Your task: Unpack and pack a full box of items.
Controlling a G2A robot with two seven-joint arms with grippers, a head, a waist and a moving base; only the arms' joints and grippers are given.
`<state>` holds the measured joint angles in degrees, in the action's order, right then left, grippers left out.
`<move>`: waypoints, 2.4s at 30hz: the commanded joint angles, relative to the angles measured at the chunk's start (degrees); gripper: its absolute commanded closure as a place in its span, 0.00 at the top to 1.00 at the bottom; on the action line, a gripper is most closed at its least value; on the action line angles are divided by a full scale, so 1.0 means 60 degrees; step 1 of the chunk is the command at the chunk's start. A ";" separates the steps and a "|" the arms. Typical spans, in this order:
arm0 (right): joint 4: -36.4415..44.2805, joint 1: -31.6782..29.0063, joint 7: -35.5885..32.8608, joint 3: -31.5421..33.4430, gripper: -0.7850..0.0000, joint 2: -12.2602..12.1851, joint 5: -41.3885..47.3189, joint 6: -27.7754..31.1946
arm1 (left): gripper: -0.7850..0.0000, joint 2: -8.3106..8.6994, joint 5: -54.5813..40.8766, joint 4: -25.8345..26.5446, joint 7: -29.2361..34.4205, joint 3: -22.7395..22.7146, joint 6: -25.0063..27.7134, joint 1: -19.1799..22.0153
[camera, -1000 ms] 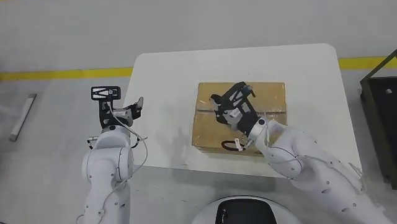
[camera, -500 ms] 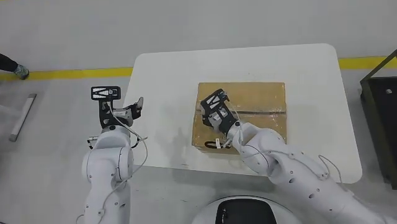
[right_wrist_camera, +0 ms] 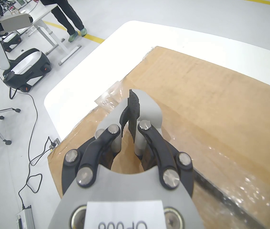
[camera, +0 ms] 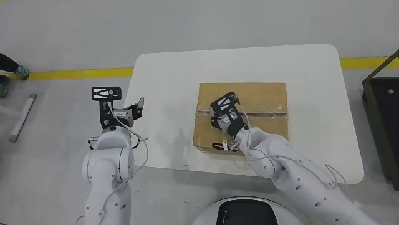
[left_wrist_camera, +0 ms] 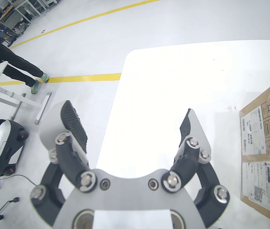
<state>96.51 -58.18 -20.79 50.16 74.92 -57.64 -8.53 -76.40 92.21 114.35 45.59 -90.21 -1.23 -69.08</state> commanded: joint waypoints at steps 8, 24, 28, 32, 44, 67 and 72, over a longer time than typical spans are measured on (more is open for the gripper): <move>0.0764 -0.0847 -0.0120 0.0724 0.00 -0.0109 -0.0307 -0.0187 | 1.00 0.0000 0.0000 0.0000 0.0000 0.0000 0.0000 0.0000; 0.2251 -0.2598 -0.0401 0.2204 0.00 -0.0356 -0.0780 -0.0205 | 1.00 0.0000 0.0000 0.0000 0.0000 0.0000 0.0000 0.0000; 0.2631 -0.3031 -0.0422 0.2640 0.00 -0.0414 -0.0846 -0.0223 | 1.00 0.0000 0.0000 0.0000 0.0000 0.0000 0.0000 0.0000; 0.2882 -0.3436 -0.0373 0.3086 0.00 -0.0453 -0.0719 -0.0276 | 1.00 0.0000 0.0000 0.0000 0.0000 0.0000 0.0000 0.0000; 0.3875 -0.4531 -0.0458 0.4223 0.00 -0.0535 -0.0267 -0.0433 | 1.00 0.0000 0.0000 0.0000 0.0000 0.0000 0.0000 0.0000; 0.3109 -0.3128 -0.0910 0.3360 0.00 -0.0424 -0.1762 0.0036 | 1.00 0.0000 0.0000 0.0000 0.0000 0.0000 0.0000 0.0000; 0.3186 -0.3596 -0.0945 0.3765 0.00 -0.0461 -0.1716 0.0008 | 1.00 0.0000 0.0000 0.0000 0.0000 0.0000 0.0000 0.0000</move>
<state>115.31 -79.00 -26.54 72.17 72.22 -67.97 -8.62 -76.40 92.21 114.35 45.59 -90.21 -1.23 -69.08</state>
